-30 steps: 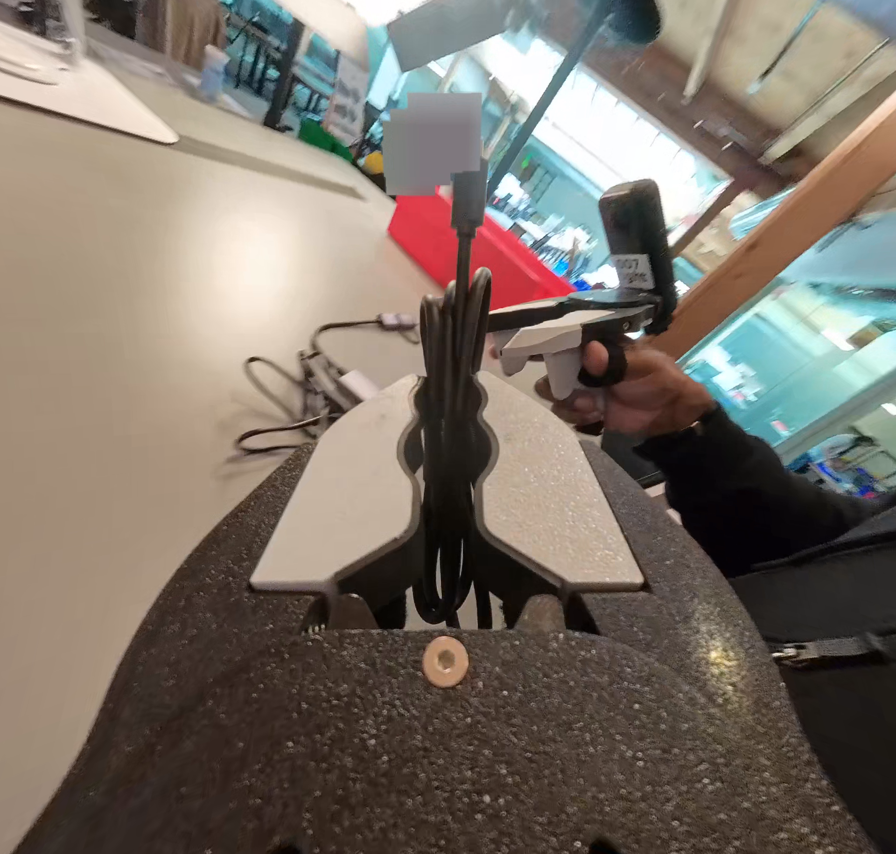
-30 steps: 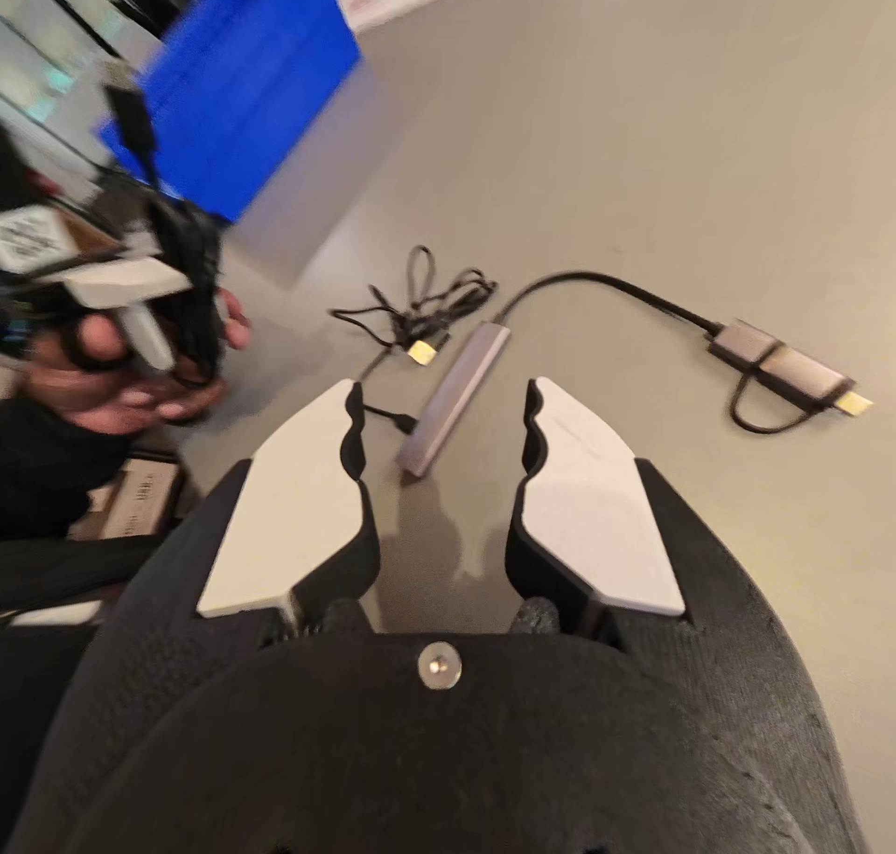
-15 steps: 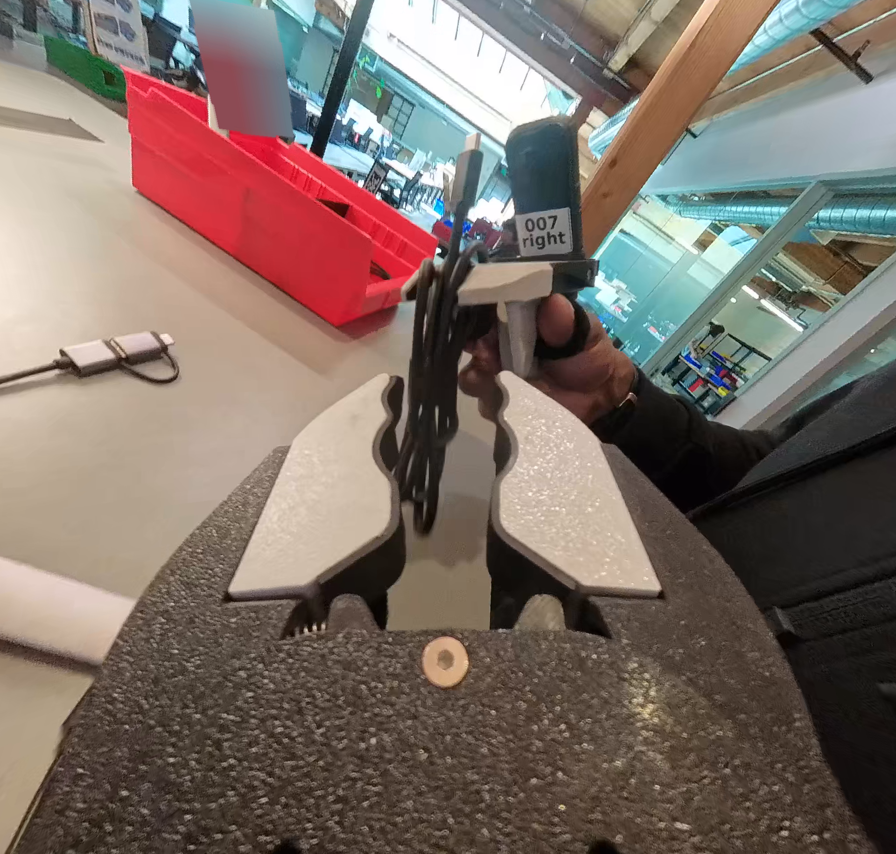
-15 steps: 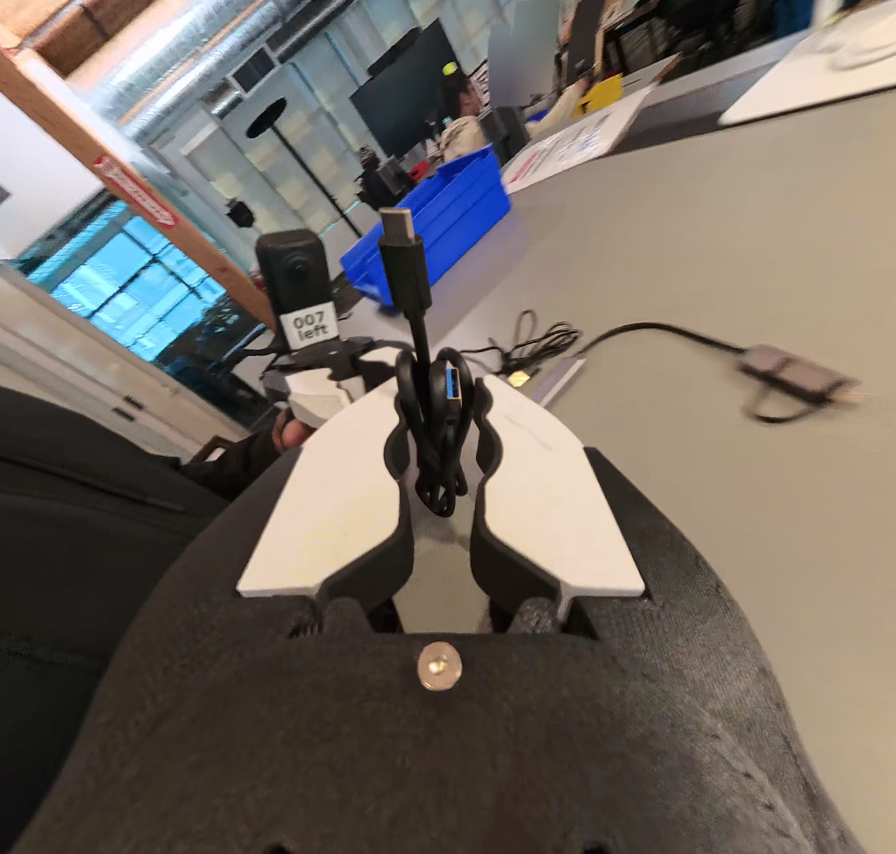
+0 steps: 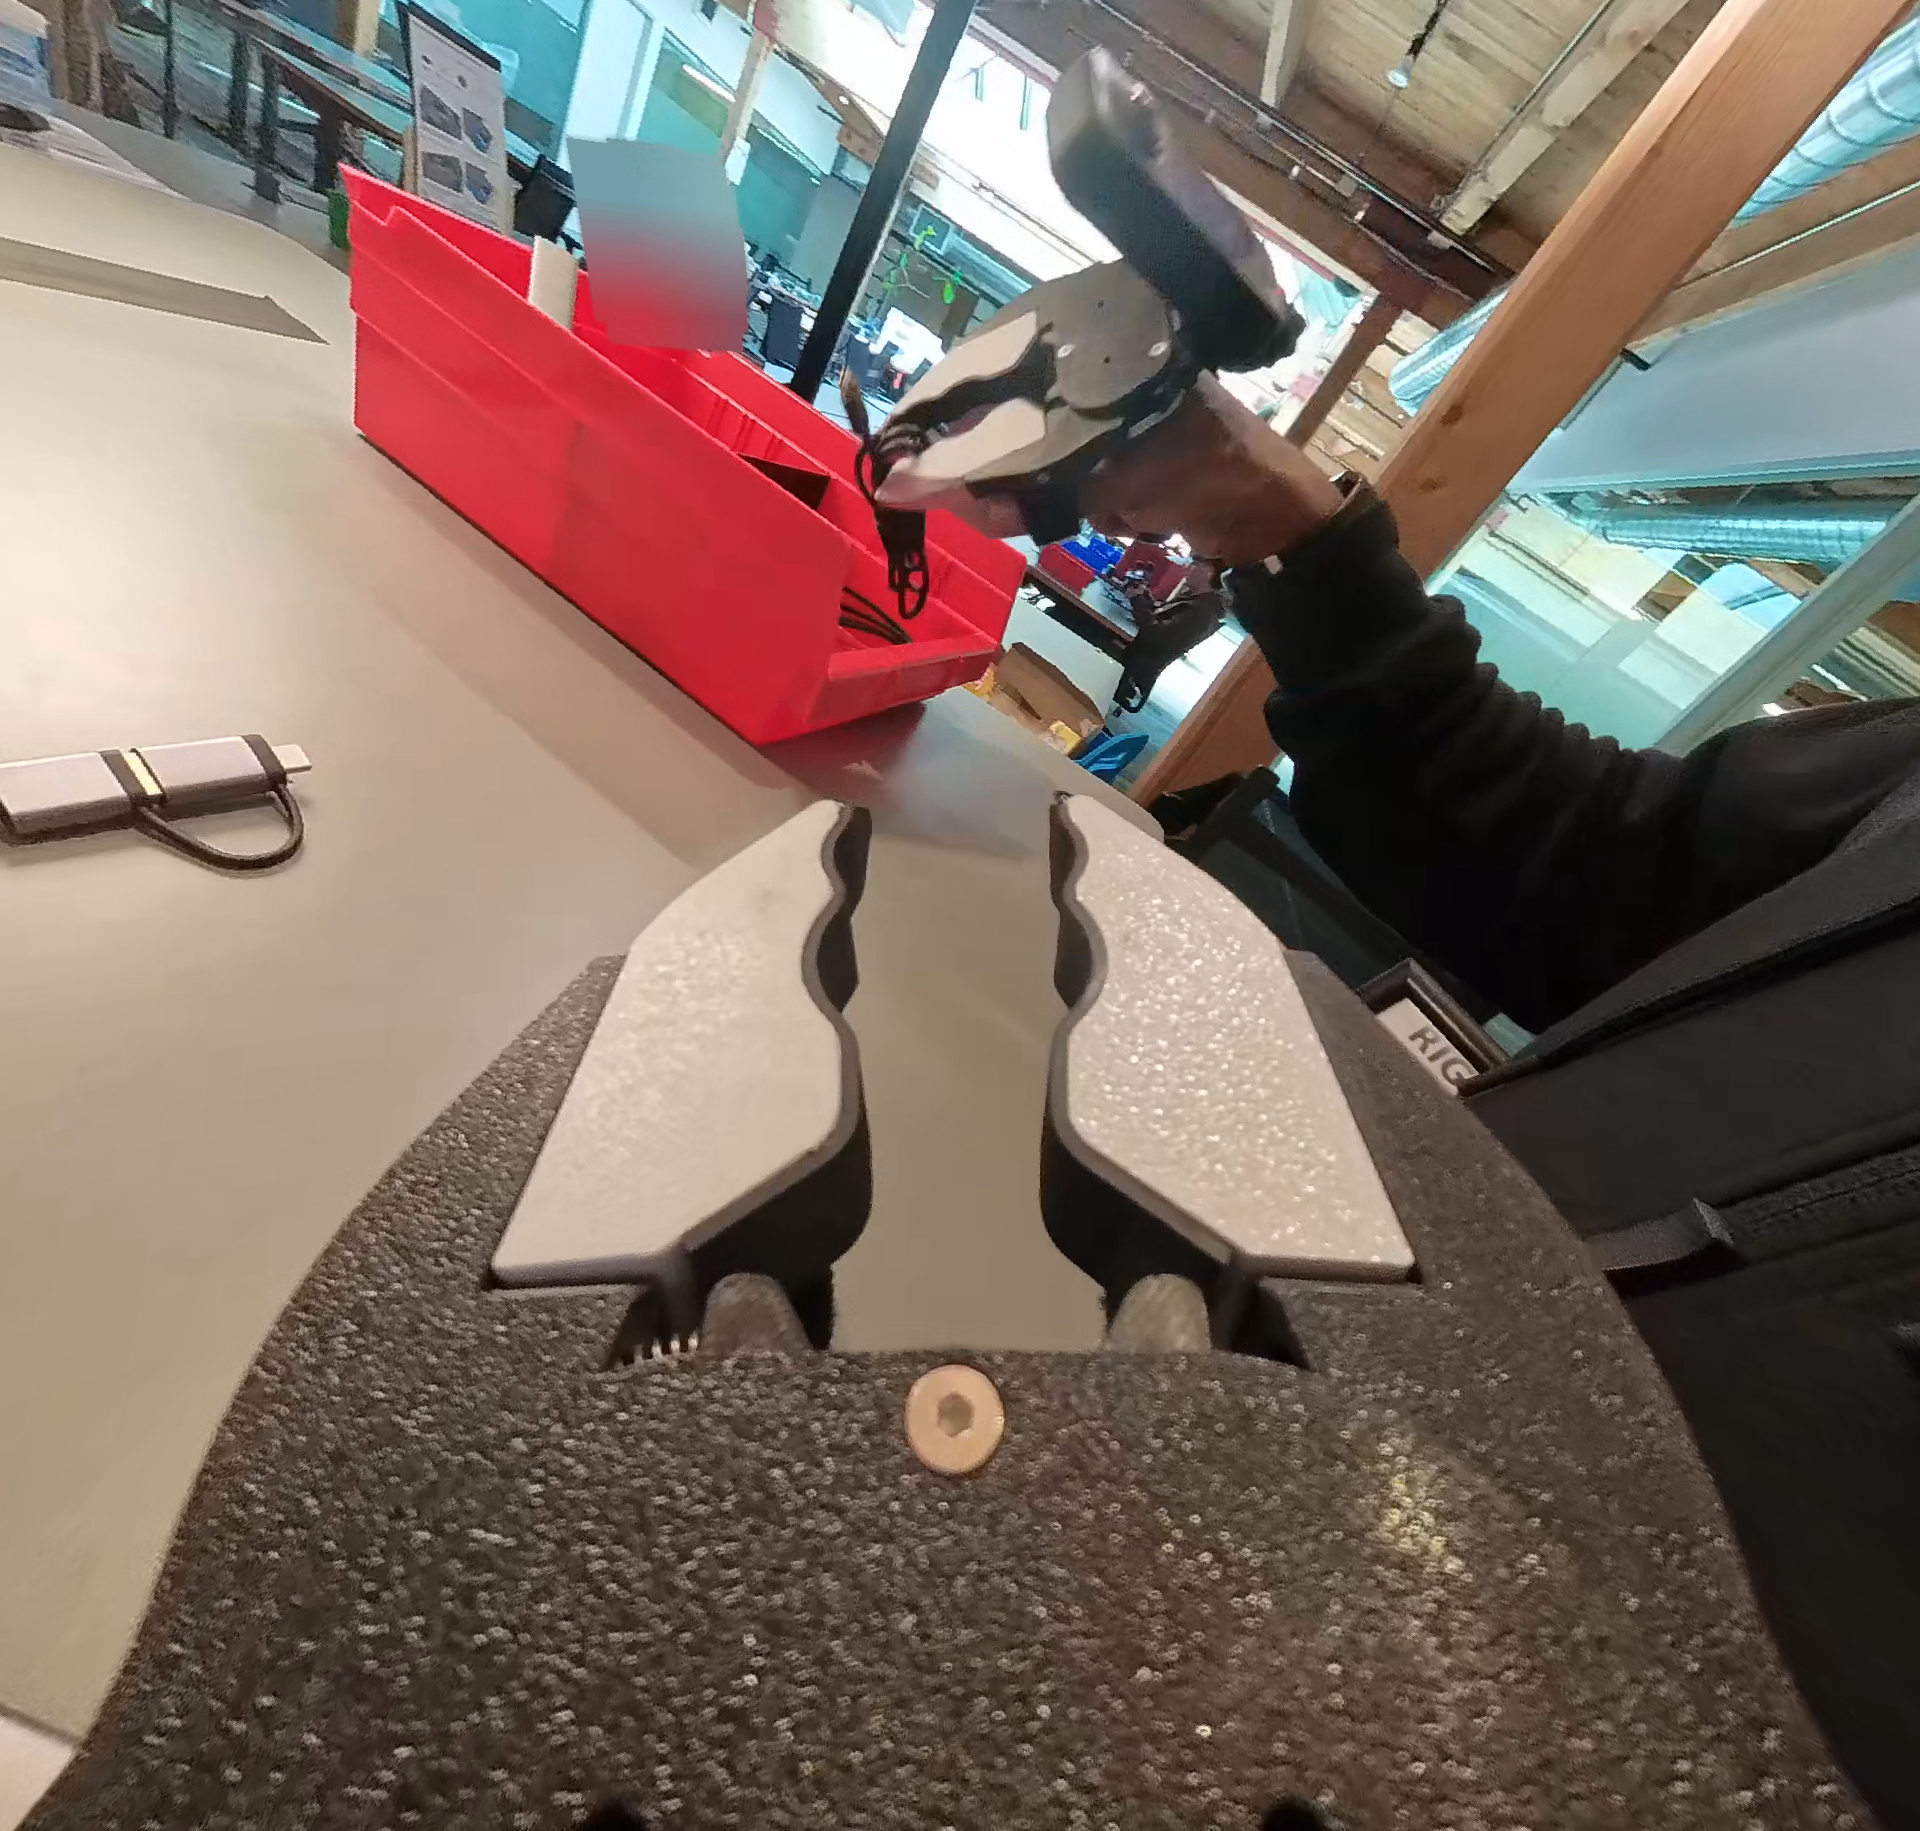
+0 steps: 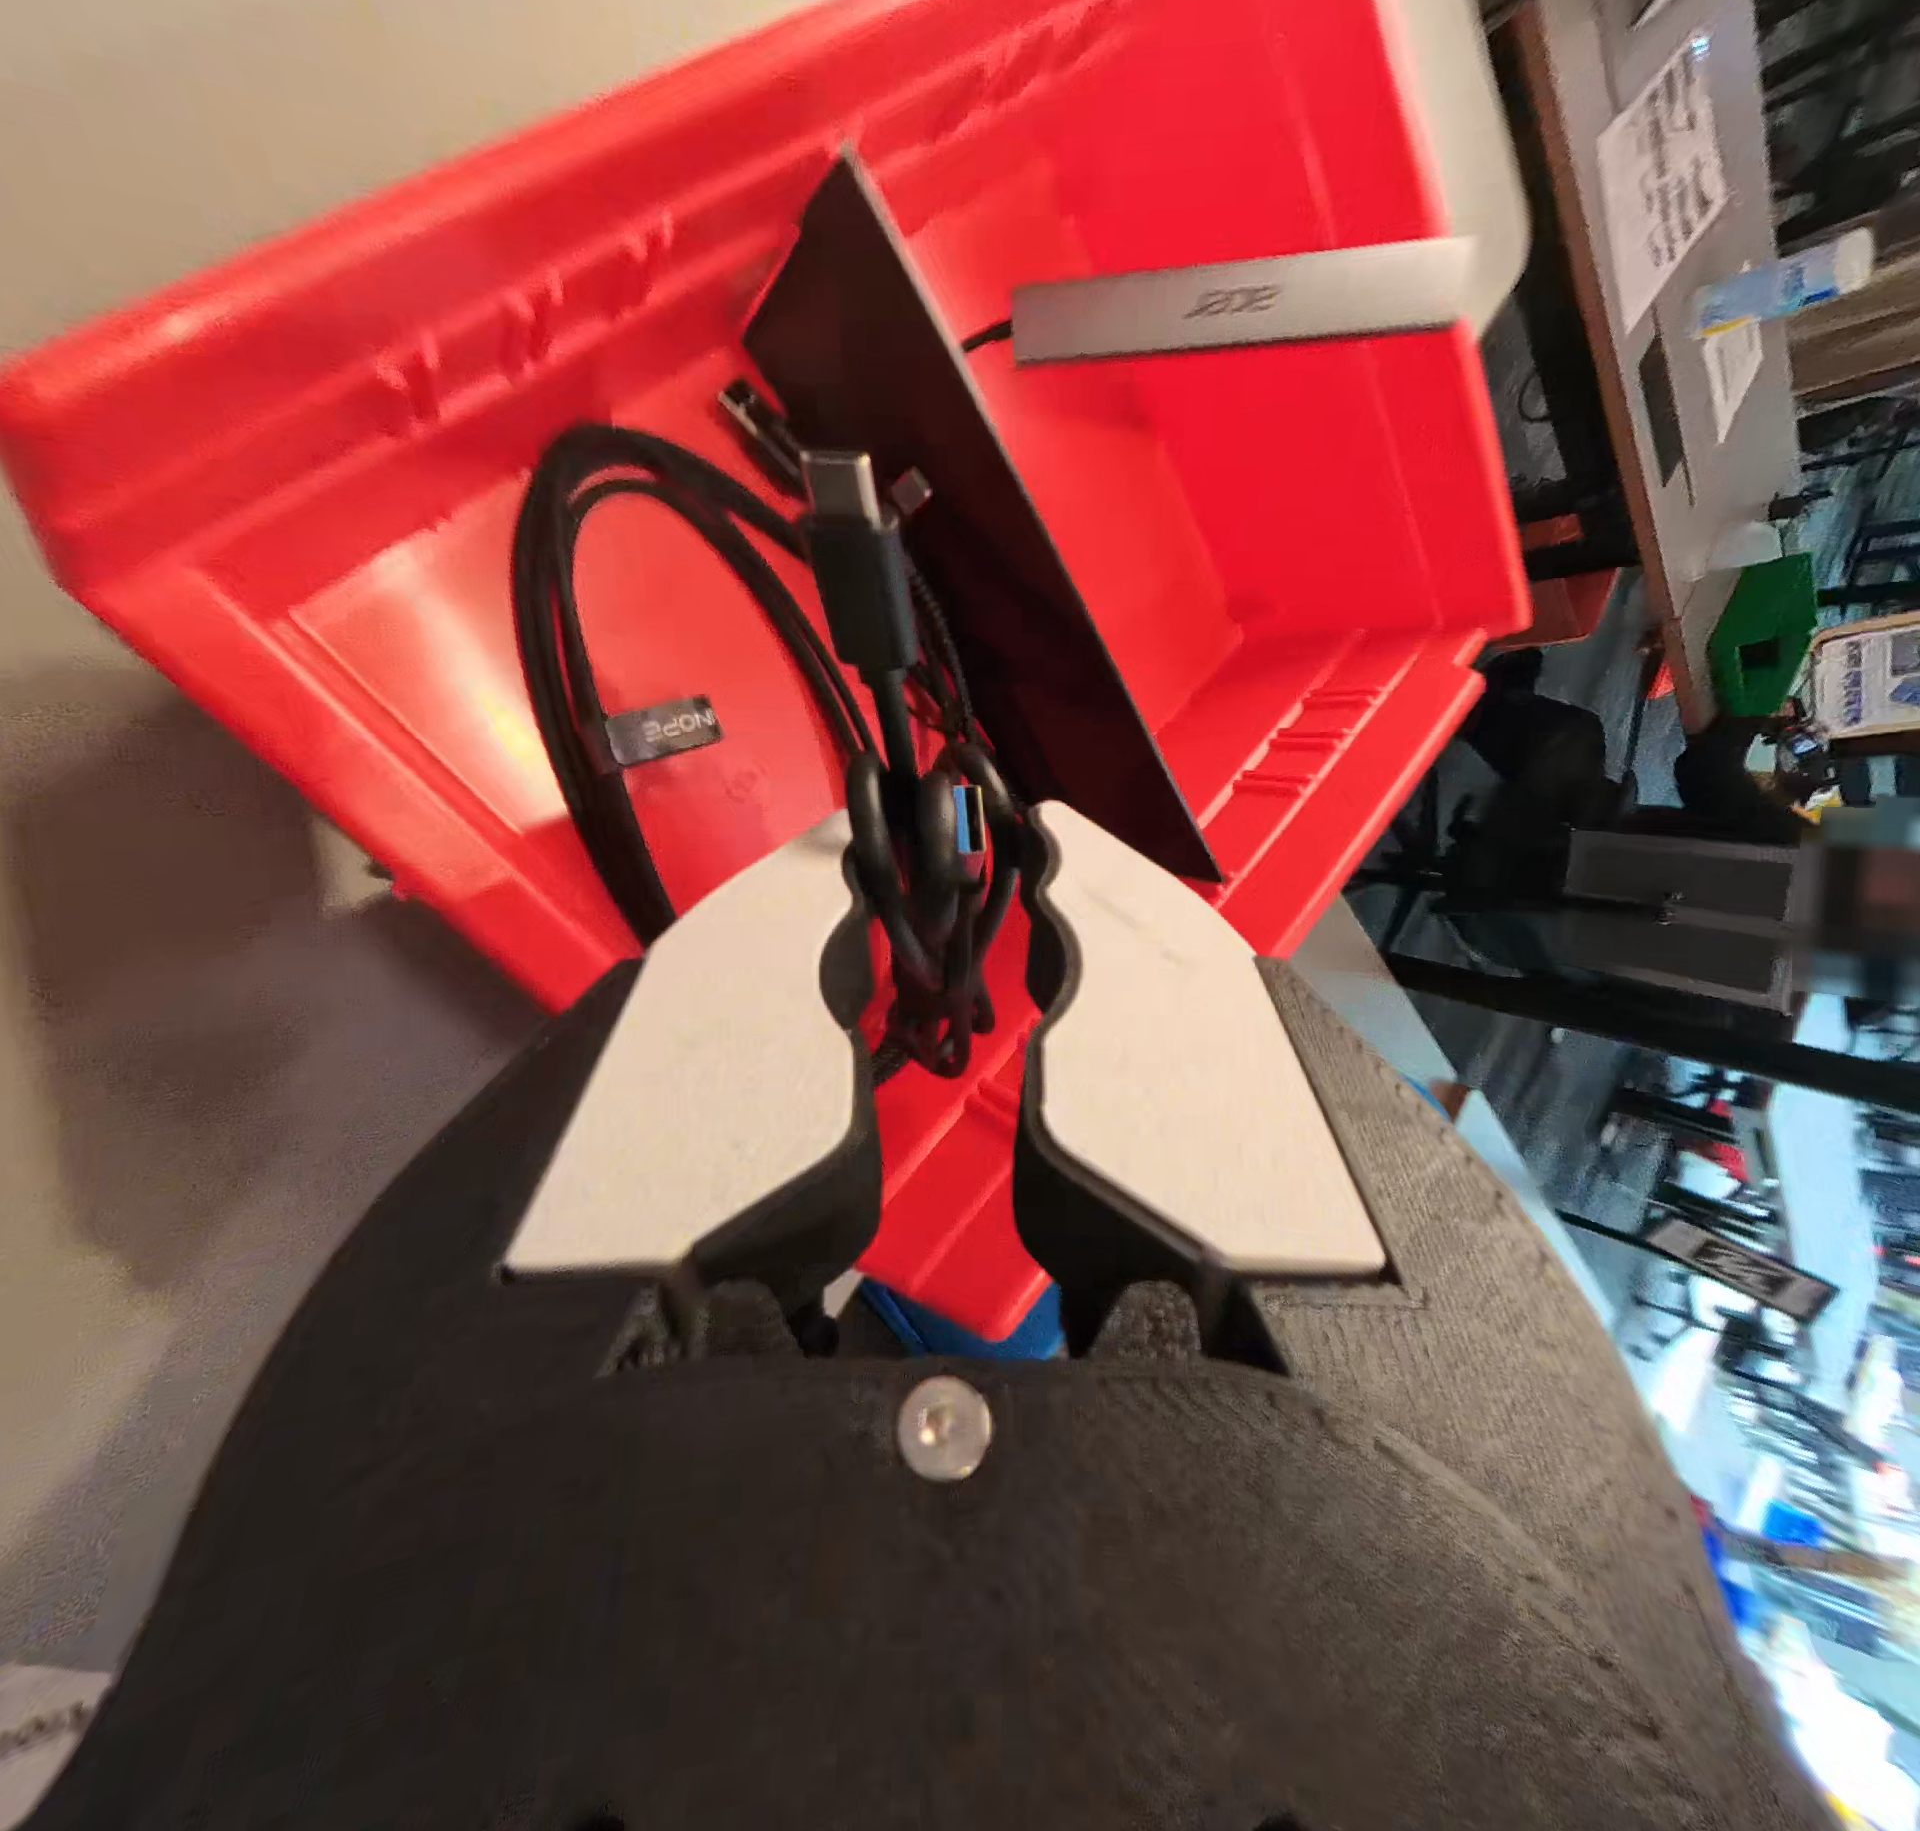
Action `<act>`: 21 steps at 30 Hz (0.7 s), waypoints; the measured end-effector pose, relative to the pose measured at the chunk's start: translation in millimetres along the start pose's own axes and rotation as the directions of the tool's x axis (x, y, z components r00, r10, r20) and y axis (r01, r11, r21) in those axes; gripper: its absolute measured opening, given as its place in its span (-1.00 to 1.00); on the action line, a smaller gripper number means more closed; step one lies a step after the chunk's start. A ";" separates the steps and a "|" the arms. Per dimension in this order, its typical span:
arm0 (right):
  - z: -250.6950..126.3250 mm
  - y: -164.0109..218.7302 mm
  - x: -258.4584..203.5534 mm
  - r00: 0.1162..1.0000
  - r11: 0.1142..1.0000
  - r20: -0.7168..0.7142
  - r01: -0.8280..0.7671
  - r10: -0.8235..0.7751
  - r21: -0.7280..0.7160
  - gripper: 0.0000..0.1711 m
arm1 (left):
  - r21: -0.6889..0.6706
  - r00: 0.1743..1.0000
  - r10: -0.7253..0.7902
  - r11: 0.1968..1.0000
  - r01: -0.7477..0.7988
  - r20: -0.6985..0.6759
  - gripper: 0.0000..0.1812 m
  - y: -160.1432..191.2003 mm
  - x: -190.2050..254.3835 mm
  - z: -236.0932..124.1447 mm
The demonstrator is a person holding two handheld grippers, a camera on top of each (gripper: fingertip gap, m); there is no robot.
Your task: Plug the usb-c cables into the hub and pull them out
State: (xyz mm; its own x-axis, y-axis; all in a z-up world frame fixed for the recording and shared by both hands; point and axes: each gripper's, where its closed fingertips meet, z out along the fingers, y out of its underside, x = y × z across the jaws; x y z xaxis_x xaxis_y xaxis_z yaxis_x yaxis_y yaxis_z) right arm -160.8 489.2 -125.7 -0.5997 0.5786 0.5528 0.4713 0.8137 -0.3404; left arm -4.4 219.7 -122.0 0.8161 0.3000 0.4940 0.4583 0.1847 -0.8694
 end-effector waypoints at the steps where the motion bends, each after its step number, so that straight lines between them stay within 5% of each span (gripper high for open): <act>1: 8.8 1.0 -2.7 0.999 0.999 0.011 0.036 -0.035 -0.029 -0.67 | 0.004 1.000 0.005 1.000 -0.005 0.012 -0.62 -0.3 0.1 0.1; 6: 5.5 -20.4 -15.2 0.995 0.994 0.095 -0.043 0.033 0.102 -0.51 | 0.015 0.994 0.037 0.999 -0.039 0.099 -0.61 -5.2 -9.3 -15.3; 11: -38.8 -51.8 -51.5 0.986 0.954 0.165 -0.065 0.017 0.293 -0.51 | -0.002 0.979 0.056 0.998 -0.057 0.195 -0.61 -10.8 -32.3 -47.1; 16: -69.5 -115.6 -164.7 0.891 0.874 0.437 -0.116 -0.118 0.471 -0.48 | -0.096 0.933 0.118 0.991 -0.091 0.339 -0.60 -11.4 -65.8 -93.0; 21: -61.4 -181.8 -288.3 0.706 0.871 0.691 -0.234 -0.153 0.432 -0.34 | -0.193 0.872 0.176 0.976 -0.096 0.457 -0.58 -9.8 -92.4 -144.3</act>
State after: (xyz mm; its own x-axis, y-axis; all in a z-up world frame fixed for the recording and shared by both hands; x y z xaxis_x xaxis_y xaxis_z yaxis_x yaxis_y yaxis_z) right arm -33.9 171.0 -176.5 -0.9429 0.3226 -0.0834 0.2712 0.5976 -0.7545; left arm -33.4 55.1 -161.0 0.6317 0.7216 0.2834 0.4371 -0.0295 -0.8989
